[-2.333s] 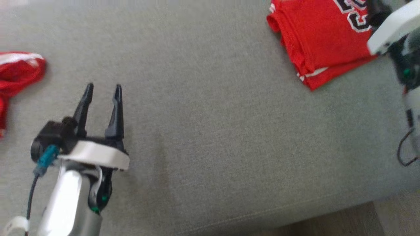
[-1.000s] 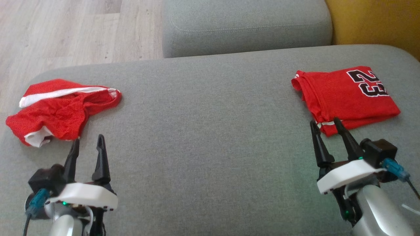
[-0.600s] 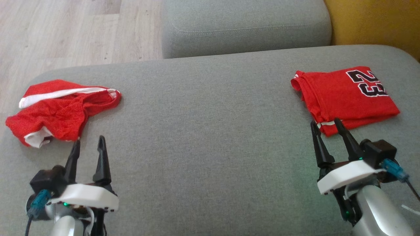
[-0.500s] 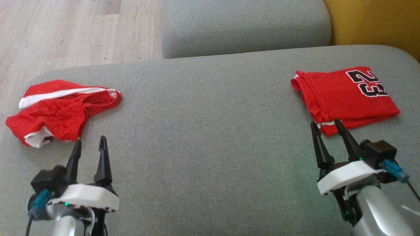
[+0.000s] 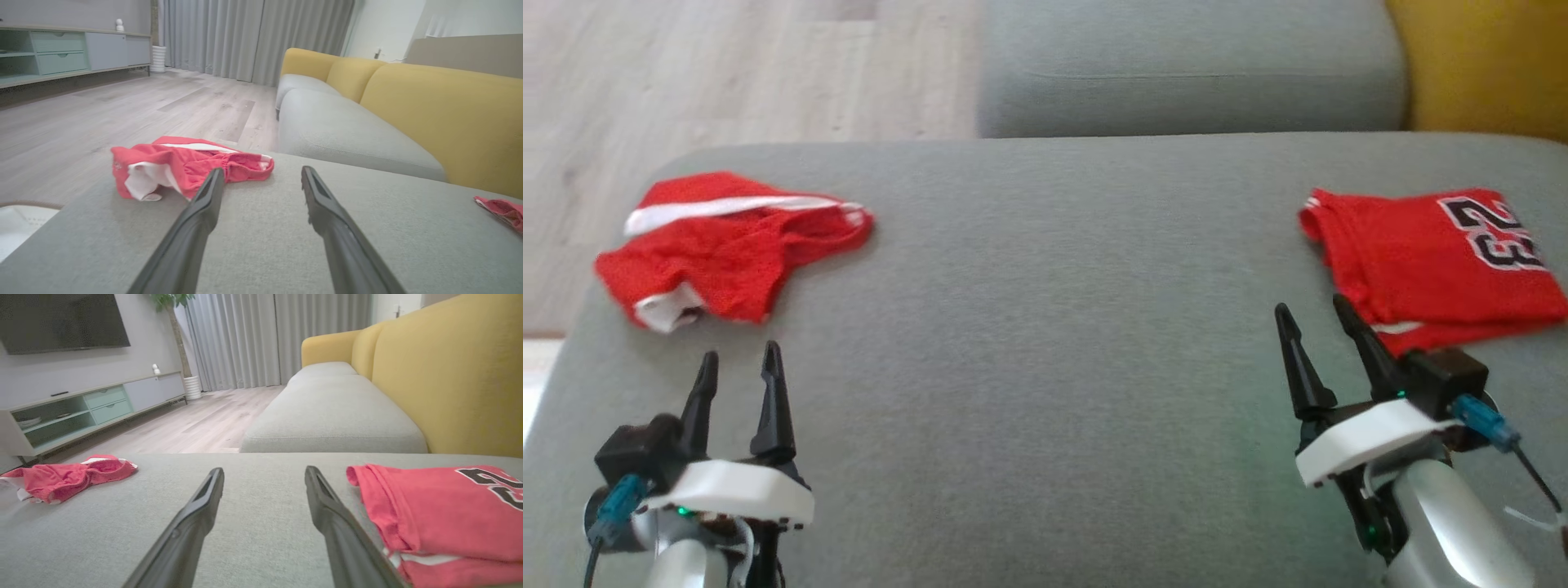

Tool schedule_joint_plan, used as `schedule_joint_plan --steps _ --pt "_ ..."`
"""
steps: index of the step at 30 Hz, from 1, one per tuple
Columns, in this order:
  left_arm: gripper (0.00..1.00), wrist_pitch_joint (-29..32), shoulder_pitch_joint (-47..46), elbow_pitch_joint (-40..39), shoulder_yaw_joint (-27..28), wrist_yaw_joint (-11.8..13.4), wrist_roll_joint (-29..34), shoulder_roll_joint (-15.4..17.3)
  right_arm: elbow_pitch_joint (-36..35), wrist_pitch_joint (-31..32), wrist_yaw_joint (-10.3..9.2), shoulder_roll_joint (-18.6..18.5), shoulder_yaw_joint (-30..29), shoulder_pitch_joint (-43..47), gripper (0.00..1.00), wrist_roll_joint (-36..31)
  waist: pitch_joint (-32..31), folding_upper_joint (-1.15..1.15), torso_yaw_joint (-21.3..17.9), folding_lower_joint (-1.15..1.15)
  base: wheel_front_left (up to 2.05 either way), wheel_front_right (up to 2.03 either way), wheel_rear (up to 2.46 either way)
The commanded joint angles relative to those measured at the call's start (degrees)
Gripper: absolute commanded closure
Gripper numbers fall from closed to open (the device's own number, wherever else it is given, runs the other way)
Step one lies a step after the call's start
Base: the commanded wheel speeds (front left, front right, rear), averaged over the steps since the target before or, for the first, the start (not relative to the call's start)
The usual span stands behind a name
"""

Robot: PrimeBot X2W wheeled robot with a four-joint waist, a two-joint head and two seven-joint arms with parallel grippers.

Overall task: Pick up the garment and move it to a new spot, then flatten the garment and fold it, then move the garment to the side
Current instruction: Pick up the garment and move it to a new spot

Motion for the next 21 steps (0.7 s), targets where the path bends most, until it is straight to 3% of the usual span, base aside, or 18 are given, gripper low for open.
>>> schedule_joint_plan --steps 1,10,21 --pt "0.0 -0.69 -2.19 -1.37 2.18 0.09 0.48 0.42 -1.84 -0.53 -0.04 0.48 1.54 -3.56 0.0 0.2 0.08 0.0 3.09 0.0 0.0 0.0 0.0" --pt "0.0 -0.69 -1.58 -1.16 3.29 0.38 0.81 1.05 -1.43 -0.57 -0.04 1.22 3.41 -3.4 0.0 1.44 -0.05 0.0 12.59 0.0 0.0 0.0 0.0" --pt "0.0 -0.68 -0.94 -1.29 3.18 0.73 0.45 1.38 -1.17 -0.68 -0.04 1.75 4.41 -3.62 0.0 2.05 -0.38 0.0 16.7 0.0 0.0 0.0 0.0"
